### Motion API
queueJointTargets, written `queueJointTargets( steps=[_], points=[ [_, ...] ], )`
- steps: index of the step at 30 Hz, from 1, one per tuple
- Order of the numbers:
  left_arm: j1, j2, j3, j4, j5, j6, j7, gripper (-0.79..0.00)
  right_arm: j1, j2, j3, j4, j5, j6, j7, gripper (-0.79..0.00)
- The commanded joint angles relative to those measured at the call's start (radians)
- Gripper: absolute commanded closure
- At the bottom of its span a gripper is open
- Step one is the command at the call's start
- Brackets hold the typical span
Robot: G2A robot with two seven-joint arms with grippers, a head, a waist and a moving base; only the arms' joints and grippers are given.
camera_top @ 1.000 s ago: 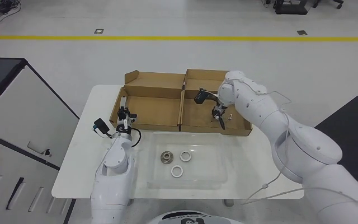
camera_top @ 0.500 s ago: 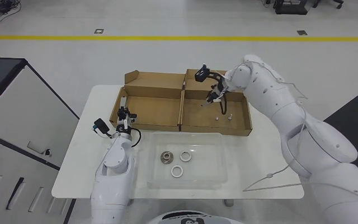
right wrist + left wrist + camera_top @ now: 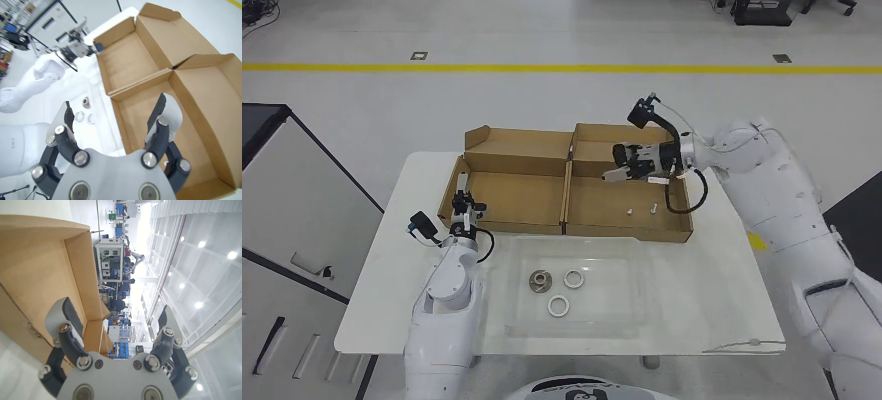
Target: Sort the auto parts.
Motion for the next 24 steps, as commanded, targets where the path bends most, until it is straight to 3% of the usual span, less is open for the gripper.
queueJointTargets(
  steps=[1,7,14,24],
  points=[
    [0.000,0.000,0.000,0.000,0.000,0.000,0.000,-0.785,-0.109,0.038,0.101,-0.123,0.119,0.035,0.035,-0.785],
    [0.000,0.000,0.000,0.000,0.000,0.000,0.000,-0.785,-0.338,0.107,0.319,-0.313,0.373,0.100,0.099,-0.785],
    [0.000,0.000,0.000,0.000,0.000,0.000,0.000,-0.785,-0.544,0.146,0.492,-0.377,0.596,0.137,0.137,-0.785],
    [0.000,0.000,0.000,0.000,0.000,0.000,0.000,-0.785,-0.690,0.159,0.612,-0.360,0.824,0.186,0.185,-0.785]
  ],
)
